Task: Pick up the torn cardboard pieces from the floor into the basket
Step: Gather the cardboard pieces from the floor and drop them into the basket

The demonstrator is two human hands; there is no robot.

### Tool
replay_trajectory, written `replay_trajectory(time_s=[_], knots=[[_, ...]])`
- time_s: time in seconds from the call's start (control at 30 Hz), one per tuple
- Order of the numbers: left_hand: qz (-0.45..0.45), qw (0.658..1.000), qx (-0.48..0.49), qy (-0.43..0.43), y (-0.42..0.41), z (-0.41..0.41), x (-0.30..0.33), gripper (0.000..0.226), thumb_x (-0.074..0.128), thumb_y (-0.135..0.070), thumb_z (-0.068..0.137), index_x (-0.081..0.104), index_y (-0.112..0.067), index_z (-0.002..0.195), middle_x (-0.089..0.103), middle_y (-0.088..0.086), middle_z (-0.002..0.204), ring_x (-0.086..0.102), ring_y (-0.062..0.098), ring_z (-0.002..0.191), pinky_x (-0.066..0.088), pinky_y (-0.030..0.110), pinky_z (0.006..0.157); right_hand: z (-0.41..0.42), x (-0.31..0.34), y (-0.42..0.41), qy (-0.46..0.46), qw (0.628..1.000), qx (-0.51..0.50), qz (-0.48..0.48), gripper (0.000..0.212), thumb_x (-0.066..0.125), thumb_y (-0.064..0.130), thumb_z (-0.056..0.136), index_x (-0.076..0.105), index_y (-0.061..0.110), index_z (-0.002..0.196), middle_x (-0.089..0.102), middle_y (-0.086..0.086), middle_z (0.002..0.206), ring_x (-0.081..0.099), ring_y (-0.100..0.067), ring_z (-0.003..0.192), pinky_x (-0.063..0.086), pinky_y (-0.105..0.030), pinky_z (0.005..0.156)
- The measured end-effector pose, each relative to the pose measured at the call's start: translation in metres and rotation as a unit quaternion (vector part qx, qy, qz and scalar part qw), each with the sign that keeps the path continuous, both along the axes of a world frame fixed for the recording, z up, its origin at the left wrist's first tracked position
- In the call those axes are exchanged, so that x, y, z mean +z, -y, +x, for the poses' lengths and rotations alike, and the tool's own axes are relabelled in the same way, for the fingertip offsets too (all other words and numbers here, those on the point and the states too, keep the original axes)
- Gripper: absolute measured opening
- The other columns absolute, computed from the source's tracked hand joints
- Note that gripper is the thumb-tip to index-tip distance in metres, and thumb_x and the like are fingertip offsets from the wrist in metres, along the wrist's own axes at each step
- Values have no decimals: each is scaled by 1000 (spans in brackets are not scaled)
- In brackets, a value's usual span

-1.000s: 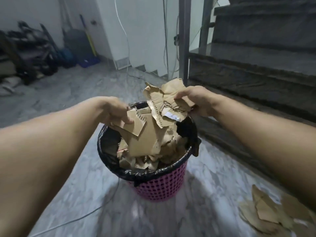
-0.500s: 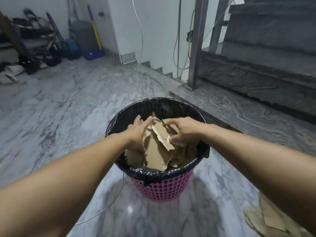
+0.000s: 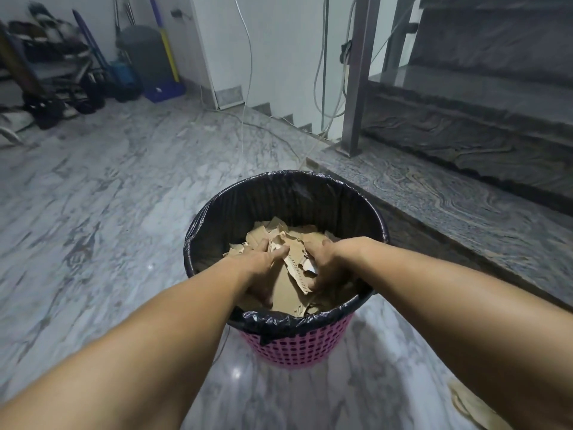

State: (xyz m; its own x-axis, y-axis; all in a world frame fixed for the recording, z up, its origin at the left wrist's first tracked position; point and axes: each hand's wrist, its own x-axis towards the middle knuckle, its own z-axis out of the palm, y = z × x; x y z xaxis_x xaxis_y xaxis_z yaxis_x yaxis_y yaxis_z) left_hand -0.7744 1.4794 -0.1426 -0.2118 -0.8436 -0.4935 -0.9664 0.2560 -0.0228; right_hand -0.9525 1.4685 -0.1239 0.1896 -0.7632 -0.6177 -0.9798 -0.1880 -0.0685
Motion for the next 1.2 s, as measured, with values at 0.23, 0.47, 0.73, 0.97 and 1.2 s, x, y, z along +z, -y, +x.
replay_trajectory(time_s=[0.23,0.47,0.73,0.97,1.2], knots=[[-21,999,-13,27,-6,-4,9,132,89,-39,58,-6,-45,149,-7,8,161,30,38,140,39,52,107,-2,14,-11,13,996,45,-75,95,75,53,76,26,21,151,48,-10,143,53,-30,121,46,-37,97],[-67,997,6,24,-26,1,58,131,87,-51,55,0,-39,152,0,8,162,36,32,140,41,42,108,-27,65,-31,68,983,54,-160,66,86,53,62,65,14,110,69,-3,98,65,-25,89,58,-38,75],[-192,980,-22,-56,-37,-51,122,25,73,-29,76,70,-9,90,69,9,89,66,29,84,57,39,73,-69,120,-55,225,924,-26,-308,30,75,34,84,73,11,103,71,-6,104,65,-23,95,55,-39,87],[-257,938,-81,-218,-44,-155,112,18,59,-12,81,72,-13,94,70,11,95,62,29,86,52,34,71,-142,106,-95,174,911,-176,-330,22,75,32,83,73,15,97,71,-6,101,66,-23,96,54,-33,83],[-223,896,-297,-243,-99,-271,77,19,59,-16,86,66,-11,102,66,14,103,57,33,98,48,38,83,-238,61,-239,46,905,-361,-219,33,77,35,82,71,14,106,70,-6,106,64,-23,96,52,-30,79]])
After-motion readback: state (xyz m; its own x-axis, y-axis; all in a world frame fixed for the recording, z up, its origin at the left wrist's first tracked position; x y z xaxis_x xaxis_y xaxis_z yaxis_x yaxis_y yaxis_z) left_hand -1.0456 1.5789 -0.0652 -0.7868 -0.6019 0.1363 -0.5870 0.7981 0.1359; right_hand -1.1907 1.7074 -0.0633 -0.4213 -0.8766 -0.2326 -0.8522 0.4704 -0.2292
